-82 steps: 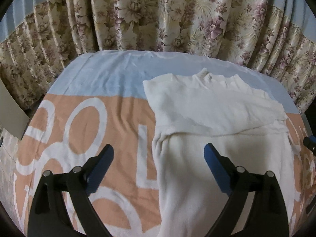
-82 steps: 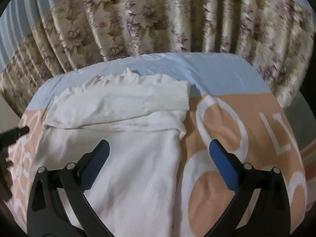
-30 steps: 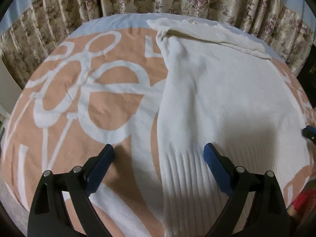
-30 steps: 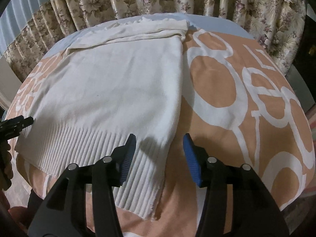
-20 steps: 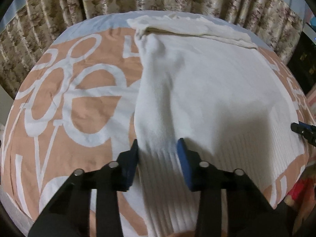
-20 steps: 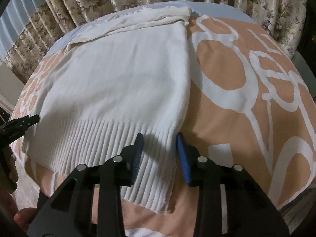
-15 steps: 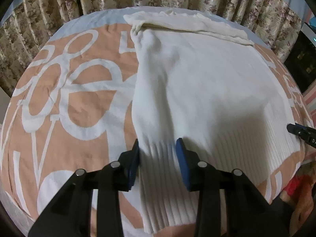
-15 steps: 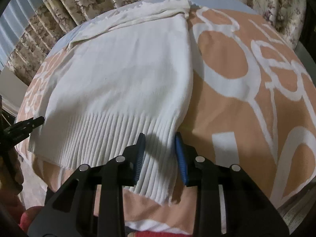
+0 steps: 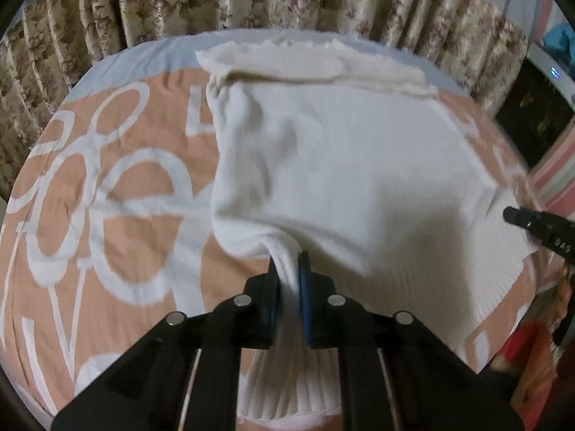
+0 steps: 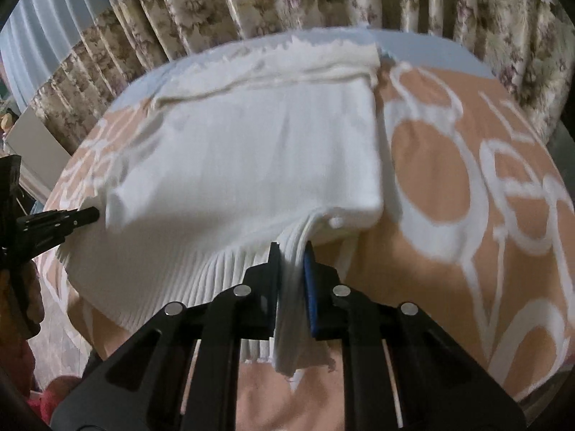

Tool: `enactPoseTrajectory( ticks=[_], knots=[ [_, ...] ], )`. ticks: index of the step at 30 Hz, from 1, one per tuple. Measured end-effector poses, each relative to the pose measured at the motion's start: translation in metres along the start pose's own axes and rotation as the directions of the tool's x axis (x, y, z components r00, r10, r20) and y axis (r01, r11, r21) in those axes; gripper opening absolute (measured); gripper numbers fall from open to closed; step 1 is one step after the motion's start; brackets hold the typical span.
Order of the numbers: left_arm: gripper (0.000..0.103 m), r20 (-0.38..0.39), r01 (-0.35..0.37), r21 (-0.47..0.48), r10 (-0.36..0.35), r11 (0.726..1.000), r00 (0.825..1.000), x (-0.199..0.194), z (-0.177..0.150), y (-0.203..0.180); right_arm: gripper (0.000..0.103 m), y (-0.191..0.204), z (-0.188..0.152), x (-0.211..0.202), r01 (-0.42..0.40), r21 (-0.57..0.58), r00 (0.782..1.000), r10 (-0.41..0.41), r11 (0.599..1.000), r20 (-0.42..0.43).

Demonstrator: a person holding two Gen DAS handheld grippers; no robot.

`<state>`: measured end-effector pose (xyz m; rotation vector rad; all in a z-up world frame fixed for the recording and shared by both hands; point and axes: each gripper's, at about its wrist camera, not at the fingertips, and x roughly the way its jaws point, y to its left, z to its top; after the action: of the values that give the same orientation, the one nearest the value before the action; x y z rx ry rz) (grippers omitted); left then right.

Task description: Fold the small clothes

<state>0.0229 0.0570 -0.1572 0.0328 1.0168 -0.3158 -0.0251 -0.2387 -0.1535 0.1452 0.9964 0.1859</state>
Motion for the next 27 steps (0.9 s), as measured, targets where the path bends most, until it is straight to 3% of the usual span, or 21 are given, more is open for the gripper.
enactPoseTrajectory(
  ticks=[9,18,27],
  knots=[
    [0.011,0.114,-0.002,-0.06,0.009,0.998,0.993,0.0,0.062,0.027,0.013,-0.008,0.066,0.009,-0.001,-0.031,0.995,0.004,1.0,0.098],
    [0.011,0.171,0.015,-0.059,-0.005,0.998,0.985,0.014,0.113,0.033,0.013,-0.046,0.129,0.021,-0.026,0.036,0.988,0.02,0.999,0.153],
    [0.011,0.199,0.019,-0.049,-0.009,0.999,0.98,0.039,0.171,0.045,0.013,-0.066,0.182,0.061,-0.029,0.027,0.99,0.025,0.999,0.139]
  ],
)
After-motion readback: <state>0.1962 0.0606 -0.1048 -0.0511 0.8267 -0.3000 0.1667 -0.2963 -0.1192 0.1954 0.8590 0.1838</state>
